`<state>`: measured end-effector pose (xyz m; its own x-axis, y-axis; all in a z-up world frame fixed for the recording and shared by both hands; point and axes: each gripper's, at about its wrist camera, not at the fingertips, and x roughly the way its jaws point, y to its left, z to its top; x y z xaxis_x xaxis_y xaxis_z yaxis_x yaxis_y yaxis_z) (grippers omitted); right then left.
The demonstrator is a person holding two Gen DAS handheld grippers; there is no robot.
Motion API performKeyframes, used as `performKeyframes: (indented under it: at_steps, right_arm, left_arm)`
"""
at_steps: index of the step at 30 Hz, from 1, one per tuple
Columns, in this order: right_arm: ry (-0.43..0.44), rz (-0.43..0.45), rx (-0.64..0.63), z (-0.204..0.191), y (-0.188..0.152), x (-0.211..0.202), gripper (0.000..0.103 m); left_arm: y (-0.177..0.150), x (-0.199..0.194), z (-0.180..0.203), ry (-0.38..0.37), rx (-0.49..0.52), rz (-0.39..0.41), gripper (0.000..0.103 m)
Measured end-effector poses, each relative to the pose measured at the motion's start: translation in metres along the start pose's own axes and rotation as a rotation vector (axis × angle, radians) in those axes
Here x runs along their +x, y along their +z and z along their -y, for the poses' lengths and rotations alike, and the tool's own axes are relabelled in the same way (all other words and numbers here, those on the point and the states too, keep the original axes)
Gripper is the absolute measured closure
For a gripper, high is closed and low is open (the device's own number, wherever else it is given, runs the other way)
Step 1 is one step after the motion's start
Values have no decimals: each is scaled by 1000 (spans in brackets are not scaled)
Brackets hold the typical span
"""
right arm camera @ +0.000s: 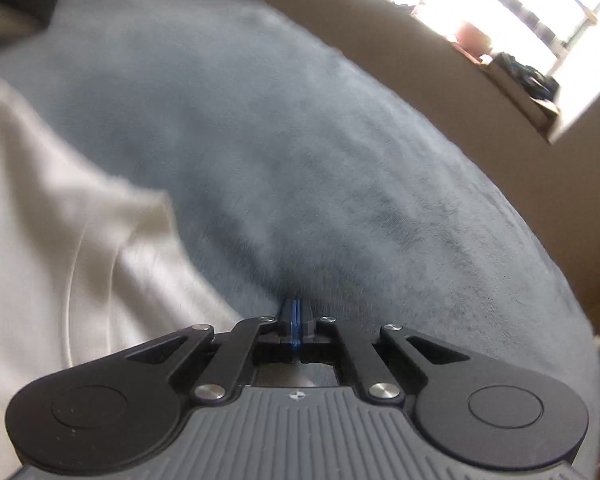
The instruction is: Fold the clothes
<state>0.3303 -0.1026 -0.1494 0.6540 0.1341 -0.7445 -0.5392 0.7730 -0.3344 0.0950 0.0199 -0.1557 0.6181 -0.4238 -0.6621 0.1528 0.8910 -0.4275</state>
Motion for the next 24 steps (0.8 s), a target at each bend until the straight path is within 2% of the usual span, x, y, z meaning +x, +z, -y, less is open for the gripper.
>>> performKeyframes:
  at_steps: [3, 6, 9, 10, 13, 17, 18, 20, 21, 24]
  right_arm:
    - [106, 51, 75, 16, 9, -18, 103]
    - [277, 57, 84, 23, 12, -33, 99]
    - [350, 38, 26, 19, 16, -36, 85]
    - [364, 30, 12, 15, 16, -35, 81]
    - [396, 3, -25, 2, 16, -30, 81]
    - [382, -8, -59, -11, 18, -17, 78]
    - [378, -10, -68, -14, 18, -13, 76]
    - [368, -10, -77, -17, 19, -8, 65]
    - [362, -7, -76, -17, 20, -6, 62]
    - [373, -1, -61, -17, 21, -2, 61]
  left_arm:
    - [1, 1, -2, -6, -6, -5, 91]
    - [2, 2, -3, -9, -10, -6, 91]
    - [3, 2, -3, -13, -11, -5, 91]
    - [2, 2, -3, -14, -12, -4, 91]
    - [3, 2, -3, -15, -10, -4, 91]
    - [4, 2, -3, -16, -12, -7, 91]
    - [4, 3, -3, -16, -11, -7, 91]
    - [4, 3, -3, -17, -11, -7, 91]
    - [4, 3, -4, -17, -11, -7, 91]
    - [4, 3, -5, -19, -14, -6, 91]
